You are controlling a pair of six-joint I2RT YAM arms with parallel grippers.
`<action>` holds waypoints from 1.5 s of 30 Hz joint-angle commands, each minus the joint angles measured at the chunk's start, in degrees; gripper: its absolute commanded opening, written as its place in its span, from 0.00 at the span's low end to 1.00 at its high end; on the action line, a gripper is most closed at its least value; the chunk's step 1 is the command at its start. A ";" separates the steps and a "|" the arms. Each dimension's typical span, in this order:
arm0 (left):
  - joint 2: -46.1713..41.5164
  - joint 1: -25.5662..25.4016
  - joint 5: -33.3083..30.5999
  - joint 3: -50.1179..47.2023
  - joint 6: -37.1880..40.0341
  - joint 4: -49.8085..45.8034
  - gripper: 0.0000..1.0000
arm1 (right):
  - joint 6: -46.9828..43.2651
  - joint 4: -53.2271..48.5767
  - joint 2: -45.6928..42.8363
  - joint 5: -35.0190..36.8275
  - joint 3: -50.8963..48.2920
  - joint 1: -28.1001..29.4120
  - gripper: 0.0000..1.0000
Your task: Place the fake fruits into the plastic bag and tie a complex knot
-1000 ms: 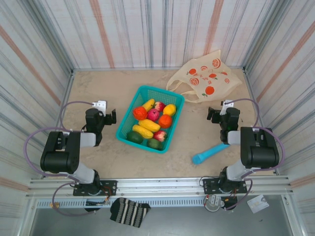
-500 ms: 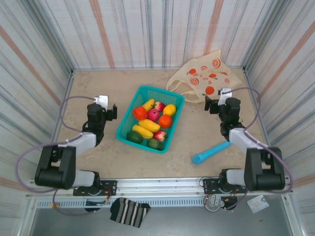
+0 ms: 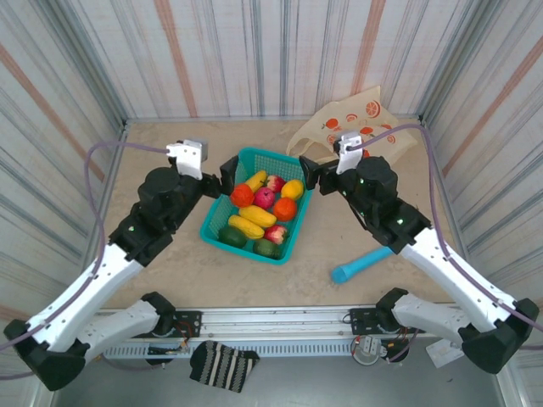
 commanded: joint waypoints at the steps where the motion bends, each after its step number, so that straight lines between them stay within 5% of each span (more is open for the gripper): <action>1: -3.60 5.17 8.98 1.64 -9.87 -24.65 0.99 | 11.96 -16.05 -5.28 -20.91 0.62 -8.11 0.99; 3: -6.14 8.84 13.99 -1.60 -15.60 -25.50 0.99 | 18.02 -11.28 -6.96 -28.91 -4.54 -13.33 0.99; 6: -9.74 11.29 23.60 -4.98 -20.46 -24.52 0.99 | 17.75 -21.61 -0.92 -24.98 -1.22 -12.39 0.99; 10: -8.65 4.76 26.38 -4.90 -16.95 -29.54 0.99 | 14.47 -28.99 7.34 -17.20 1.21 -5.23 1.00; 14: -7.78 -3.46 26.06 -5.86 -15.59 -34.83 0.99 | 12.70 -31.66 13.79 -21.66 2.17 -4.23 0.79; 16: -6.11 -7.82 29.29 -6.54 -14.86 -36.44 0.85 | 12.07 -32.86 17.06 -22.44 2.95 -3.70 0.73; 19: -2.52 -13.89 25.80 -6.31 -14.16 -41.52 0.58 | 11.62 -33.92 20.63 -22.20 3.99 -3.31 0.57; 23: 1.59 -17.57 24.02 -8.41 -16.27 -41.41 0.27 | 10.97 -33.73 23.19 -21.95 4.79 -2.31 0.52; 34: 15.13 -14.01 16.77 -13.99 -21.99 -23.71 0.23 | 11.82 -29.62 26.89 -25.08 3.81 -0.90 0.55; 45: 14.79 -1.85 19.10 -18.17 -25.83 -17.13 0.27 | 14.87 -21.36 39.62 -29.76 11.53 -0.89 0.53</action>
